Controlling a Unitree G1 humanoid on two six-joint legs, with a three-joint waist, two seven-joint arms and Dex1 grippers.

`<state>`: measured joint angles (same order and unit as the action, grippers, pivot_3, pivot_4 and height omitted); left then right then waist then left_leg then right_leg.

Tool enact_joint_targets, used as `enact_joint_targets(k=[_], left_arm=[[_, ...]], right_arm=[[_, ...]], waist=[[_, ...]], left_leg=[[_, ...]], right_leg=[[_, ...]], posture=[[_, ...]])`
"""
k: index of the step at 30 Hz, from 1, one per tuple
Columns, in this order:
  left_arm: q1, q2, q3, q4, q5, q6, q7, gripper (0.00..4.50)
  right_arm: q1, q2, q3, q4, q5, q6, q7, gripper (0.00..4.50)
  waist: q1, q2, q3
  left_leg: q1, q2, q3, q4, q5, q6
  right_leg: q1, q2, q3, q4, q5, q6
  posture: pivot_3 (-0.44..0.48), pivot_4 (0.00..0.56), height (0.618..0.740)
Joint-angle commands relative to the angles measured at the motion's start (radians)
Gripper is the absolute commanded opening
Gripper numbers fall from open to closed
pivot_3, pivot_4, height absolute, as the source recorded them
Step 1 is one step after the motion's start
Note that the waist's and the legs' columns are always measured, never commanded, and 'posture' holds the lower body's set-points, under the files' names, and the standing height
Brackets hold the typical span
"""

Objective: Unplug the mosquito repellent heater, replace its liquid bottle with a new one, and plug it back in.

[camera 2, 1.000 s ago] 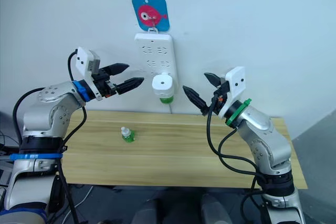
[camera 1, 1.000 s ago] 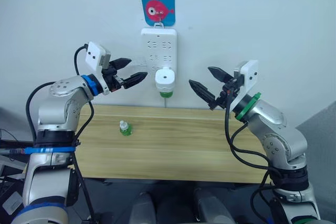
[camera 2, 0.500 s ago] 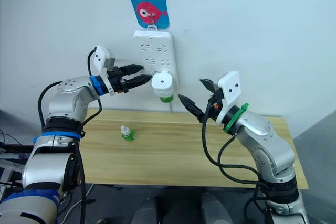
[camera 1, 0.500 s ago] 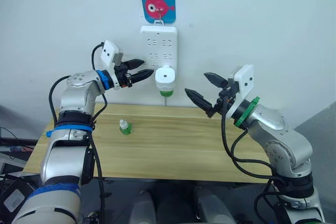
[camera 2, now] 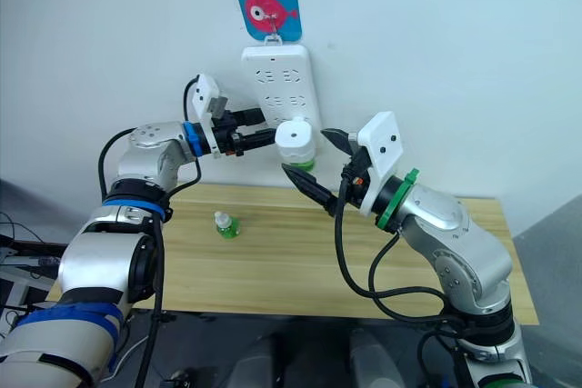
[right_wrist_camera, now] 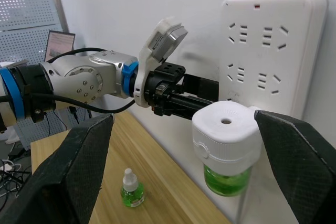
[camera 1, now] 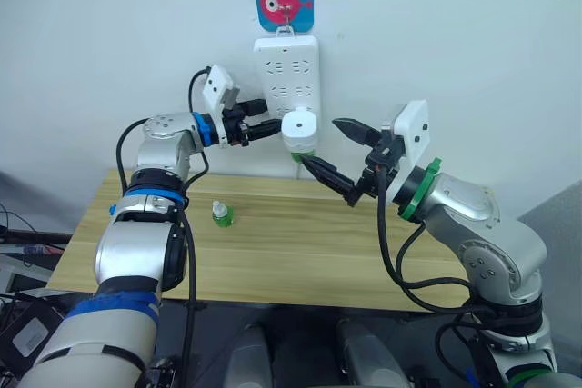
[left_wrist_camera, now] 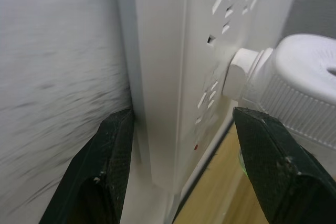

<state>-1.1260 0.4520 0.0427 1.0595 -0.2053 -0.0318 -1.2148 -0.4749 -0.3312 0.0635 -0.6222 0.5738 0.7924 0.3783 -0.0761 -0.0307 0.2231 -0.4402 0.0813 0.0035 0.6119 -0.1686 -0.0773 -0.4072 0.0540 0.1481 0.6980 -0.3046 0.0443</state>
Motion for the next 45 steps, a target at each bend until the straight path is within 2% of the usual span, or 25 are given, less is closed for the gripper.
enact_joint_targets(k=[1,8,11,15,16,20,23,29,38,43,45], left_arm=[[-0.037,0.000,0.000,-0.005,0.012,-0.023,-0.032,3.09],[-0.037,-0.016,0.016,-0.061,-0.020,0.041,-0.111,3.09],[-0.023,-0.023,0.022,-0.104,-0.033,0.075,-0.125,2.54],[0.006,-0.031,0.033,-0.158,-0.058,0.129,-0.126,1.40],[0.010,-0.035,0.039,-0.169,-0.067,0.144,-0.120,1.30],[0.021,-0.046,0.043,-0.209,-0.078,0.175,-0.104,1.31],[0.039,-0.050,0.038,-0.253,-0.083,0.199,-0.091,1.31],[0.076,-0.047,0.039,-0.328,-0.092,0.239,-0.065,1.31],[0.111,-0.044,0.042,-0.392,-0.101,0.271,-0.034,1.31],[0.126,-0.037,0.041,-0.405,-0.100,0.270,-0.019,1.31],[0.128,-0.034,0.041,-0.403,-0.097,0.266,-0.008,1.31]], right_arm=[[0.035,0.003,-0.047,-0.005,0.005,-0.014,-0.025,4.50],[0.115,-0.019,-0.065,0.006,-0.034,-0.046,-0.041,4.50],[0.129,-0.013,-0.063,-0.012,-0.035,-0.038,-0.053,4.50],[0.139,-0.007,-0.041,-0.043,-0.037,-0.023,-0.073,4.50],[0.138,-0.006,-0.032,-0.050,-0.040,-0.019,-0.078,4.50],[0.109,-0.005,0.020,-0.052,-0.095,-0.006,-0.121,4.50],[0.043,0.016,0.065,-0.019,-0.183,0.003,-0.195,4.50],[-0.053,0.037,0.164,0.014,-0.315,-0.003,-0.243,4.50],[-0.110,0.113,0.197,0.089,-0.445,-0.026,-0.298,4.50],[-0.099,0.112,0.177,0.086,-0.459,-0.041,-0.268,3.01],[-0.091,0.105,0.170,0.073,-0.461,-0.043,-0.258,3.01]], waist=[[-0.006,0.000,0.002],[-0.007,0.001,0.011],[-0.007,0.002,0.017],[-0.007,0.002,0.027],[-0.007,0.002,0.028],[-0.007,0.002,0.031],[-0.008,0.003,0.036],[-0.007,0.004,0.037],[-0.007,0.005,0.040],[-0.007,0.005,0.040],[-0.007,0.005,0.041]], left_leg=[[-0.003,0.000,-0.001,0.000,0.000,0.000],[-0.009,-0.002,-0.008,-0.001,0.000,0.000],[-0.009,-0.002,-0.009,-0.001,0.000,0.000],[-0.010,-0.002,-0.012,0.000,0.000,0.000],[-0.010,-0.002,-0.012,0.000,0.000,0.000],[-0.011,-0.002,-0.018,0.000,0.000,0.000],[-0.012,-0.002,-0.020,0.001,0.000,0.000],[-0.012,-0.002,-0.022,0.001,0.000,0.000],[-0.013,-0.002,-0.024,0.000,0.000,0.000],[-0.013,-0.002,-0.024,0.000,0.000,0.000],[-0.013,-0.002,-0.024,0.000,0.000,0.000]], right_leg=[[-0.002,-0.001,-0.001,0.000,0.000,0.000],[-0.004,-0.001,-0.008,0.000,0.001,-0.001],[-0.004,-0.002,-0.009,0.000,0.000,0.000],[-0.004,-0.002,-0.011,0.000,0.000,0.000],[-0.004,-0.002,-0.012,0.000,0.000,-0.001],[-0.003,-0.002,-0.018,0.000,0.001,-0.001],[-0.003,-0.002,-0.020,0.000,0.000,-0.001],[-0.002,-0.003,-0.022,0.000,0.000,-0.001],[-0.002,-0.003,-0.024,0.000,0.001,-0.002],[-0.002,-0.003,-0.024,0.001,0.001,-0.002],[-0.002,-0.003,-0.024,0.001,0.001,-0.002]], posture=[[-0.129,0.262,0.740],[-0.130,0.266,0.740],[-0.126,0.277,0.740],[-0.129,0.282,0.740],[-0.129,0.282,0.740],[-0.129,0.287,0.740],[-0.129,0.290,0.740],[-0.127,0.292,0.740],[-0.108,0.292,0.740],[-0.105,0.290,0.740],[-0.104,0.290,0.740]])
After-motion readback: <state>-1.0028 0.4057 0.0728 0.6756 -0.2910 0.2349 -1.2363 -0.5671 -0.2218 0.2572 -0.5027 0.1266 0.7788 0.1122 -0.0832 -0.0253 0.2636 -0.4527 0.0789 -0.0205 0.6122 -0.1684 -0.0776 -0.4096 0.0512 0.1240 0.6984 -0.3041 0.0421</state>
